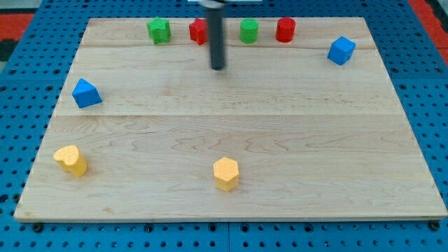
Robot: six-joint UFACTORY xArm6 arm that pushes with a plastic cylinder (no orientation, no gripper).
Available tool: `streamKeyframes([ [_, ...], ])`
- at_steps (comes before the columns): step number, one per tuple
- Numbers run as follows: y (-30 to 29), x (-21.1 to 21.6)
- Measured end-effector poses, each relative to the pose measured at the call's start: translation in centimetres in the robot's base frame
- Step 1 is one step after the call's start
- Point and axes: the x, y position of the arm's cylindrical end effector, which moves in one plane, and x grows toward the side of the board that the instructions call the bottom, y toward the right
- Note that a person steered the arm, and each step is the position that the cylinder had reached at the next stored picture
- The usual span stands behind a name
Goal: Place the cube below the red circle
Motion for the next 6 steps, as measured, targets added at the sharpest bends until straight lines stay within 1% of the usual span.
streamKeyframes([
  [1,14.3,0.6],
  [2,24.8,-1.6],
  [3,25.9,-4.6],
  [5,10.2,-3.4],
  [6,13.6,-6.0],
])
